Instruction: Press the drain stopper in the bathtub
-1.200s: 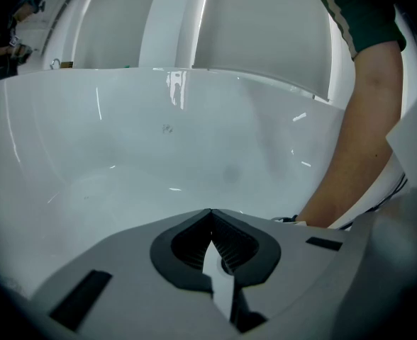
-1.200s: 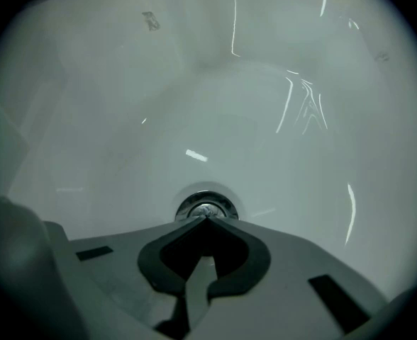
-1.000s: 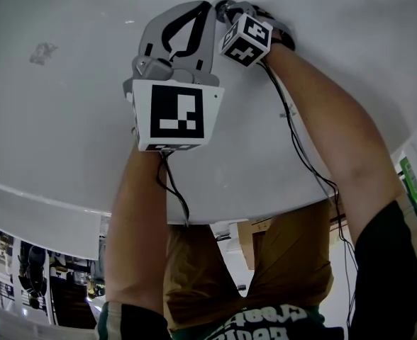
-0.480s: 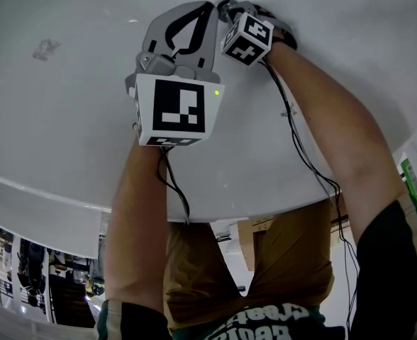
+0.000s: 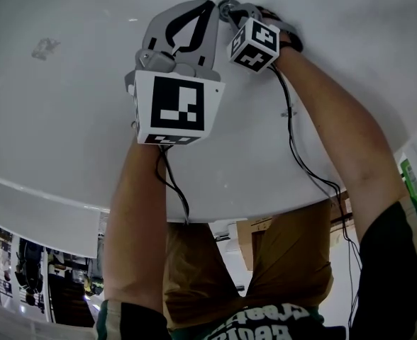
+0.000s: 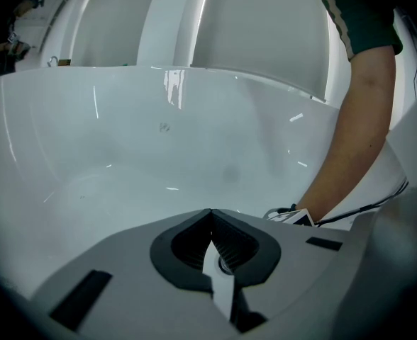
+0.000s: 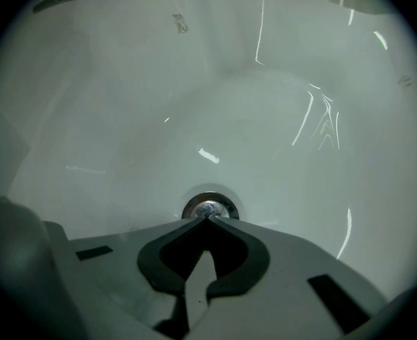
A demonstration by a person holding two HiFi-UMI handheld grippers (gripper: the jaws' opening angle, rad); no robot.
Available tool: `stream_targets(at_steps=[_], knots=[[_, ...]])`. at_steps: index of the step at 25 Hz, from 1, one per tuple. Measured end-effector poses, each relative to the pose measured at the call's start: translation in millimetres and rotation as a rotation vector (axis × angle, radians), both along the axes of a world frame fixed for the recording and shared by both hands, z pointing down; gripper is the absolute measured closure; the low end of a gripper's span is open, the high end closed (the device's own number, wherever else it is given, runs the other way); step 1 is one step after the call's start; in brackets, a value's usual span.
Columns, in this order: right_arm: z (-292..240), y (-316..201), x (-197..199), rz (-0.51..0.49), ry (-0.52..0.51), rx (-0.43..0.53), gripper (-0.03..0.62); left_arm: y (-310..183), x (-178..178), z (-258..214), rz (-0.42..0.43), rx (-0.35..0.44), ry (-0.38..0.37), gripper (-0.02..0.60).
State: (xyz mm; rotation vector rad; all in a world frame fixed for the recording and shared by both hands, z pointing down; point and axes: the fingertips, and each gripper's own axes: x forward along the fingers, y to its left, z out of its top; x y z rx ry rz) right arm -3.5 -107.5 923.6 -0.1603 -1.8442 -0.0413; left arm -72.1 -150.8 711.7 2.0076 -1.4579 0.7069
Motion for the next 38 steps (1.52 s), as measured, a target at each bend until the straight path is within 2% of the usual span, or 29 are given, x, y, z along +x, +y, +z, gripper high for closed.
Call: stream_targets(at_steps=[15,20,23,27,33,38], knots=[[-2,-2,-4,0.027,-0.016,0.024,0.585,2,8,0,0.082,-0.001,-0.048,0.574],[-1,-2,-3,0.033,-0.017,0.033,0.585,3,9,2,0.077,-0.011,-0.037,0.574],[1,-1,-2,-0.009,-0.004,0.045,0.586,5,10,4,0.080,-0.021,-0.039,0.574],[-2,8,0,-0.031,0.038,-0.008,0.586,9,12,2,0.067,-0.032,-0.026,0.574],[-11,3,-1,-0.031,0.017,0.036,0.586,11,18,-1,0.078,-0.036,-0.006,0.574],[-25,4,-6,-0.039,0.000,0.033,0.586,16,15,-5,0.064,-0.041,-0.001,0.574]])
